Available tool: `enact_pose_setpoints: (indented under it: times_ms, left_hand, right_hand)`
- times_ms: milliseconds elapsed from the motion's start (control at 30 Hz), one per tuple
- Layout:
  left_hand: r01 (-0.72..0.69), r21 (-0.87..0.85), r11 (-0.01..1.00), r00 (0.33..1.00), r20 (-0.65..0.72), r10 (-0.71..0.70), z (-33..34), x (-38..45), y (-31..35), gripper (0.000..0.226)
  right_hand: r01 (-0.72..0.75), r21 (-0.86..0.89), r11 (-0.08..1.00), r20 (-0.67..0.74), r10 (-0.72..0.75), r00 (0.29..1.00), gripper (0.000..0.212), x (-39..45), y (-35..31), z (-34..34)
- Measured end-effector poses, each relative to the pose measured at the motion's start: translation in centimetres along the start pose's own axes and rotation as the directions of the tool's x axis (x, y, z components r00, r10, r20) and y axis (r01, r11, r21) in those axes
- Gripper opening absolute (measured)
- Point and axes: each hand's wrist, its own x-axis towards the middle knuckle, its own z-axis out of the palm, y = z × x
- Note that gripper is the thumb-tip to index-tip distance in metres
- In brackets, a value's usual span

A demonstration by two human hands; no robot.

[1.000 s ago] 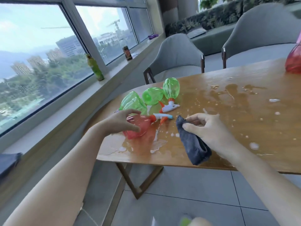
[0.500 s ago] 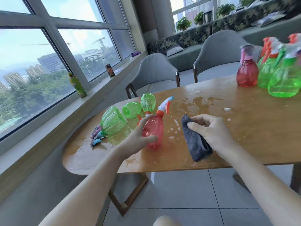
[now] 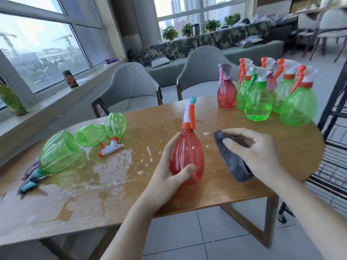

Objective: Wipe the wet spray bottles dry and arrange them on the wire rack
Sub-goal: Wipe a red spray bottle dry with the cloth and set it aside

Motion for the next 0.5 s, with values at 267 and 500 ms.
enact_pose_setpoints:
  times_ms: [267,500]
  left_hand:
    - [0.002,-0.021,1.000,0.996,0.092,0.000,0.4,1.4,0.1,0.075]
    - [-0.017,-0.043,0.999,0.987,0.158,0.024,1.8,1.5,0.6,0.077]
  right_hand:
    - [0.244,-0.120,0.962,0.005,-0.245,0.970,0.034,0.4,1.2,0.8]
    - [0.277,-0.125,0.953,0.024,-0.276,0.961,0.033,0.5,0.4,1.3]
